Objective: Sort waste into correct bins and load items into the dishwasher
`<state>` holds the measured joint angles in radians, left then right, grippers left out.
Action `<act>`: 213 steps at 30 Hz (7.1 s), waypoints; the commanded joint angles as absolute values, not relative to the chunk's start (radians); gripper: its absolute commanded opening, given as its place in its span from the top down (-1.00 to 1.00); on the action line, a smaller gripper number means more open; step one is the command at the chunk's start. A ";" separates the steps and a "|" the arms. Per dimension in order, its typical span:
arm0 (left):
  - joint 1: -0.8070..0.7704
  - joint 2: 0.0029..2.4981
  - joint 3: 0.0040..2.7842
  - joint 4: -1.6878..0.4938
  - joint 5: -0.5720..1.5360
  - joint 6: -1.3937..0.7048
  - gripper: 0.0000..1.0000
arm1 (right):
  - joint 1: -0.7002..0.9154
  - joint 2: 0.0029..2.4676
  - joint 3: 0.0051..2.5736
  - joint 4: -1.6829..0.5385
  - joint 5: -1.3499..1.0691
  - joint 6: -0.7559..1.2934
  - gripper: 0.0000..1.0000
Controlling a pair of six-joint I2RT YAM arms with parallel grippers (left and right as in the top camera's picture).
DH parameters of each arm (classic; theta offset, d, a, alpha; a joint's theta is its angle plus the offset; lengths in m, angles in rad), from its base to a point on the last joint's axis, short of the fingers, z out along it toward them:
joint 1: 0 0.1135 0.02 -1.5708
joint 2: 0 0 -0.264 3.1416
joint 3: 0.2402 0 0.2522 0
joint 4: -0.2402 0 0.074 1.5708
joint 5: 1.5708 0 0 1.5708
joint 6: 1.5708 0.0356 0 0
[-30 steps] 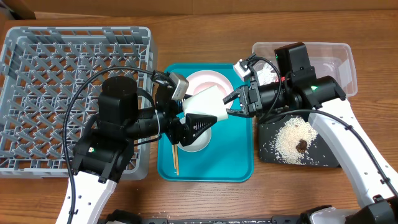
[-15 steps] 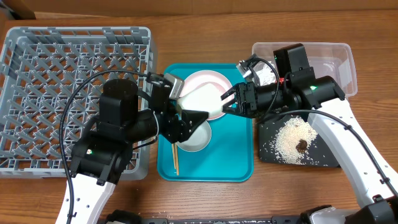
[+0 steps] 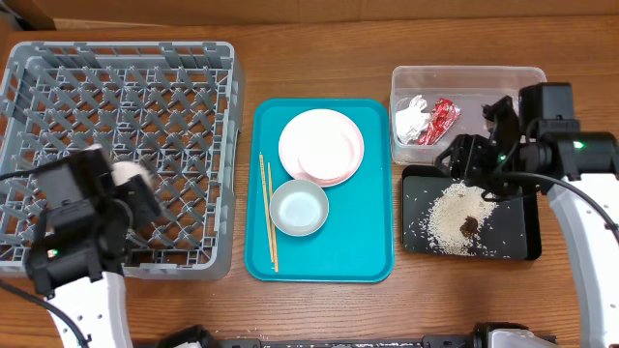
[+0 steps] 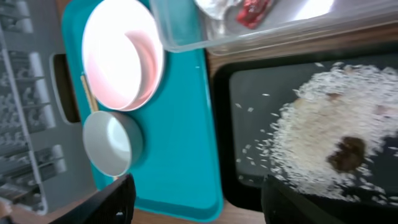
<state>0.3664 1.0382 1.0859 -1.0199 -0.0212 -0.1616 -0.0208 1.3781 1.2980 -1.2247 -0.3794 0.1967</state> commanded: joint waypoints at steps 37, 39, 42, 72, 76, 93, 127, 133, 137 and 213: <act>-0.644 1.761 1.309 -0.982 0.072 -0.287 -0.76 | -0.199 1.371 1.318 -1.297 -0.319 0.138 -1.00; -0.662 1.830 1.309 -0.982 0.072 -0.290 -0.45 | -0.199 1.371 1.318 -1.297 -0.319 0.137 -1.00; -0.666 1.897 1.309 -0.982 0.079 -0.295 0.64 | -0.199 1.371 1.318 -1.299 -0.319 0.138 -1.00; 0.361 1.753 1.667 -1.155 1.020 0.347 0.92 | -0.199 1.371 1.318 -1.308 -0.319 0.137 -1.00; 0.462 1.864 1.667 -1.153 1.150 0.400 0.92 | -0.199 1.371 1.318 -1.308 -0.318 0.137 -1.00; 0.714 2.059 1.667 -1.291 1.177 0.426 -0.21 | -0.199 1.371 1.318 -1.308 -0.319 0.137 -1.00; -0.522 1.976 1.673 -0.952 0.057 -0.031 -1.00 | -0.199 1.371 1.318 -1.314 -0.316 0.137 -1.00; -0.593 2.121 1.673 -0.941 -0.041 -0.059 -0.18 | -0.199 1.371 1.318 -1.316 -0.316 0.137 -1.00; -0.589 2.132 1.673 -0.941 -0.034 -0.075 0.37 | -0.199 1.371 1.318 -1.317 -0.316 0.137 -1.00; 0.115 1.885 2.136 -1.514 0.465 0.094 -1.00 | -0.199 1.371 1.318 -1.324 -0.315 0.137 -1.00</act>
